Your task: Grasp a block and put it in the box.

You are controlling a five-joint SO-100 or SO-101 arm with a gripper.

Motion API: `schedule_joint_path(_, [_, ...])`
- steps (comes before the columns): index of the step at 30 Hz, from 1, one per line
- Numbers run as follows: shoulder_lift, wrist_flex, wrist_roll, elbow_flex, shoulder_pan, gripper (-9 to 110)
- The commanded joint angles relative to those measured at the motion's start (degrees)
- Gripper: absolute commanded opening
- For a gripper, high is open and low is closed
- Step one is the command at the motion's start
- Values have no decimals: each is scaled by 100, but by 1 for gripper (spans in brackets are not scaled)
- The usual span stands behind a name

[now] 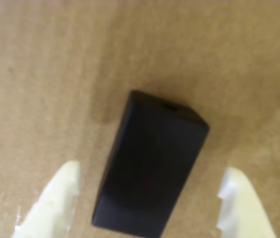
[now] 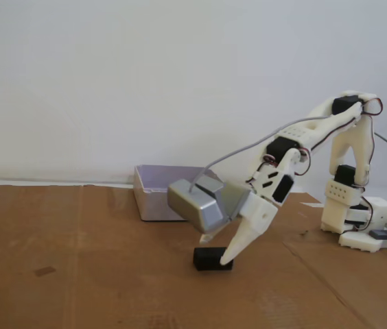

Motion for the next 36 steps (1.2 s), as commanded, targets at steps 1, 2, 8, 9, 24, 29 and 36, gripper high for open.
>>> schedule_joint_path(1, [176, -220, 44, -791, -9, 34])
schedule_joint_path(2, [141, -193, 53, -817, -9, 34])
schedule_joint_path(8, [88, -193, 149, -809, 44, 34])
schedule_joint_path(9, [88, -193, 193, -800, 53, 34])
schedule_joint_path(24, [79, -220, 211, -413, 62, 34])
schedule_joint_path(29, [-62, -229, 176, -413, 62, 34])
schedule_joint_path(36, [-281, -229, 167, -492, 44, 34])
